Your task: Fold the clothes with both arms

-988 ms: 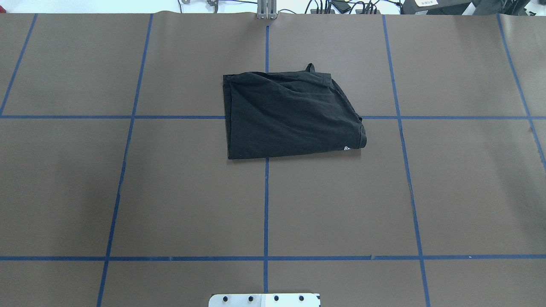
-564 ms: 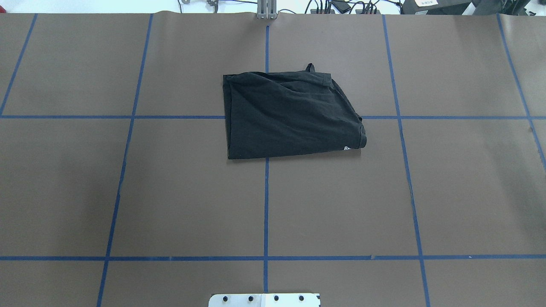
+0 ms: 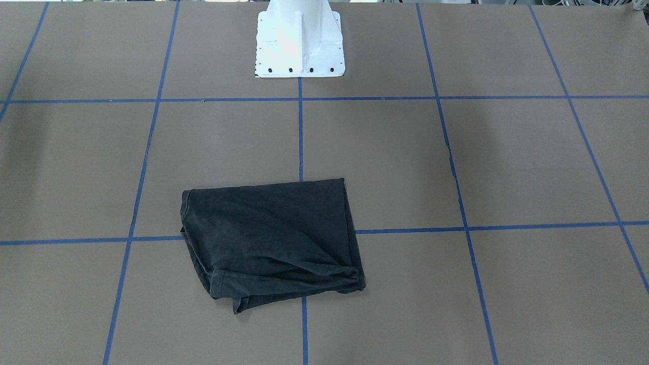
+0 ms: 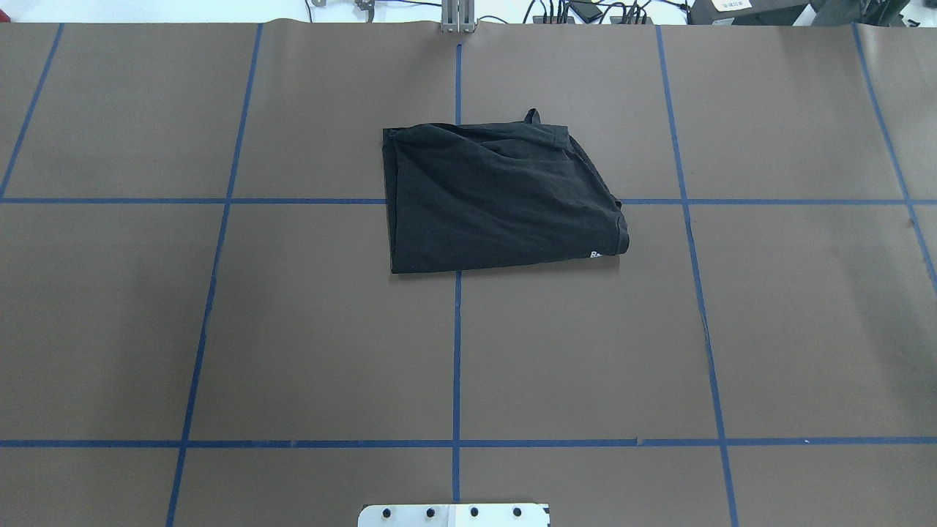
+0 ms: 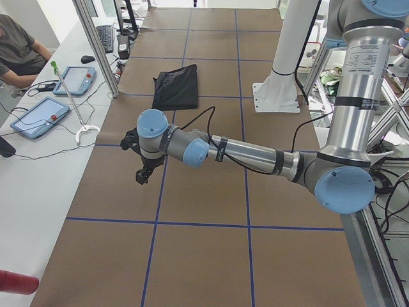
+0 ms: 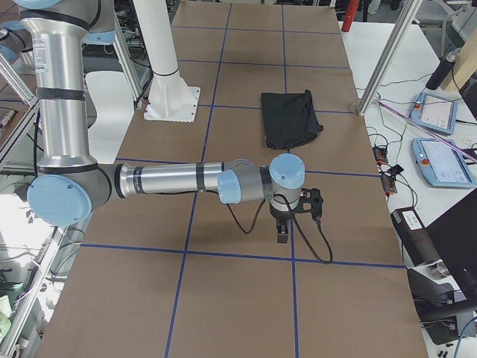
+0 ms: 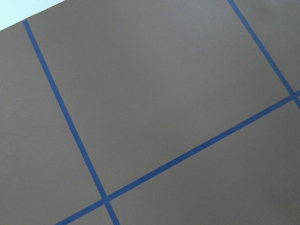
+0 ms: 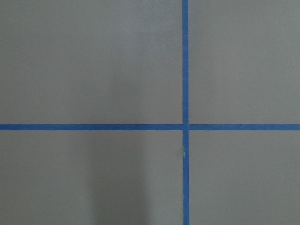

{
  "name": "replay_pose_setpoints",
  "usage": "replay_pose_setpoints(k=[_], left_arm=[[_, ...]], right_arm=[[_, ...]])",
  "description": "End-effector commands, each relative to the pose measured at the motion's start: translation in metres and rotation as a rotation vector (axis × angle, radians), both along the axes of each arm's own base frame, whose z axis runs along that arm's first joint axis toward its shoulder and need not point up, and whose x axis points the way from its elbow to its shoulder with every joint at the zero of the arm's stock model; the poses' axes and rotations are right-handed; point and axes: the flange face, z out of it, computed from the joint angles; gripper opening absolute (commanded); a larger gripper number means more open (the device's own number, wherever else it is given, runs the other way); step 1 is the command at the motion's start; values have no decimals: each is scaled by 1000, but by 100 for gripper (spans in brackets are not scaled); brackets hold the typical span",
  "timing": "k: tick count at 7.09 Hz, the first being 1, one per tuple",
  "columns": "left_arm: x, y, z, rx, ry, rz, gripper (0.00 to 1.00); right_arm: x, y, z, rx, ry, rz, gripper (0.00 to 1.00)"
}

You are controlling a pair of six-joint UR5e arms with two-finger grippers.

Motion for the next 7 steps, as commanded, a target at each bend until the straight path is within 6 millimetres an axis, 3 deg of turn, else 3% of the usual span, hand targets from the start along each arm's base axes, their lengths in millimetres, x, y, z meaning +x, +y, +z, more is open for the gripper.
replay_pose_setpoints(k=[1,5,7], left_arm=[[-2,11,-16,30,4,0,99],[-1,16,-5,11,-6,-2,99],[0,15,-12,25,-2,-2,99]], right_arm=[[1,12,0,4,1,1,100],[1,17,4,-2,-2,2,100],[1,16,-2,7,-1,3,100]])
